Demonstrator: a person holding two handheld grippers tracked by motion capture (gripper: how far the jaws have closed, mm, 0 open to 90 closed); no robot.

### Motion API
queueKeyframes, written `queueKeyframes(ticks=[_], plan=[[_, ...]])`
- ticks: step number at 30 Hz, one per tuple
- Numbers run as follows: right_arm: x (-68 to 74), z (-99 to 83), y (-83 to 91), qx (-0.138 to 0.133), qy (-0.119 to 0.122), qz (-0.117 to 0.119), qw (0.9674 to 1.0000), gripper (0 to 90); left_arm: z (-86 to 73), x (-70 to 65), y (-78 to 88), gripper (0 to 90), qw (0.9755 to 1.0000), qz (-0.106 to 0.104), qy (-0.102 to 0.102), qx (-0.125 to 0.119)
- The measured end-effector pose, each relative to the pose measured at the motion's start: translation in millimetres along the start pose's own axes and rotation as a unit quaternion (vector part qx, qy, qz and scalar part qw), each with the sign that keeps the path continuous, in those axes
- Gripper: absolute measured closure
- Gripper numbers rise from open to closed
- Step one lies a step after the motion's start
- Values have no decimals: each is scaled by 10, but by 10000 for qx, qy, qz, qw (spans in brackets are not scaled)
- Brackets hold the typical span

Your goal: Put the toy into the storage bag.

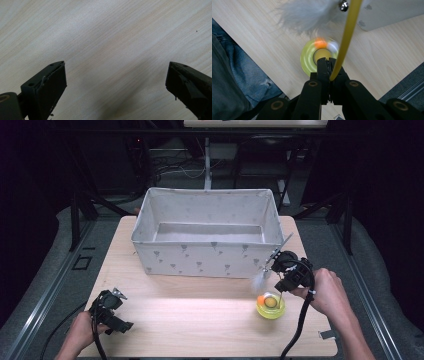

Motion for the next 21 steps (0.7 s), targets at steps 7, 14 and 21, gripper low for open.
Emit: queueKeyframes(ticks=[7,14,21], plan=[[5,73,54,-47,61,73,9999,877,26,-14,-26,35,10000,-37,-30,1],[8,159,147,-72,204,80,9997,877,58,-20,-36,34,10000,-66,-47,-17],[17,217,243,-133,231,136,9996,877,41,-15,-26,34,10000,-65,-54,-31]])
Point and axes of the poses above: each handheld gripper's, and its own axes: y roughly backward along the jaws, z roughly out of its top, x roughly to its left, the point moved 2 cm from there along -y, roughly forward along the jaws, and after that the axes turned 4 degrees about -z, right-handed, at the moved point
